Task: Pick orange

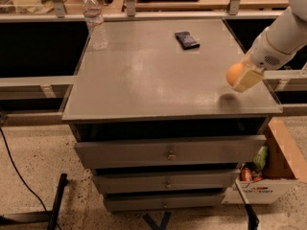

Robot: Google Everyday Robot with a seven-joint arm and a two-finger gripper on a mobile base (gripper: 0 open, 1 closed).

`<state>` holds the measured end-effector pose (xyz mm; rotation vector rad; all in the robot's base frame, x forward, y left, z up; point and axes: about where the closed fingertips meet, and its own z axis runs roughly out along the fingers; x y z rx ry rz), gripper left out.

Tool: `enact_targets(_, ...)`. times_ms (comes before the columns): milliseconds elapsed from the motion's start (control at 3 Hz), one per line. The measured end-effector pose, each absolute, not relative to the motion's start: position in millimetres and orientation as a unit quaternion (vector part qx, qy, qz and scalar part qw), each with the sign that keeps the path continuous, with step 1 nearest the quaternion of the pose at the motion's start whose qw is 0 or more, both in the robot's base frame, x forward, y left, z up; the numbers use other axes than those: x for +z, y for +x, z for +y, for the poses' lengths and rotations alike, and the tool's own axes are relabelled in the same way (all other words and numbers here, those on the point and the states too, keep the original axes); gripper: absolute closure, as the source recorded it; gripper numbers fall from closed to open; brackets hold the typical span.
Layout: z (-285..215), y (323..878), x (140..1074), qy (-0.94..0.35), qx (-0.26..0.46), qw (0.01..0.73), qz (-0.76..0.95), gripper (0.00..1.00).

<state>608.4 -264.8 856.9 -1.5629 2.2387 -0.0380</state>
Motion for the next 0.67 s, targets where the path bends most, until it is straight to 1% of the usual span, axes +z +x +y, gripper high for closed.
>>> enact_targets(333,-263.8,605.3,896.4,-0.562,0.022,0.268,0.783,1.0)
enact_targets(667,-256.9,591.7,932.5,-0.562,0.063,0.337,0.753,1.0)
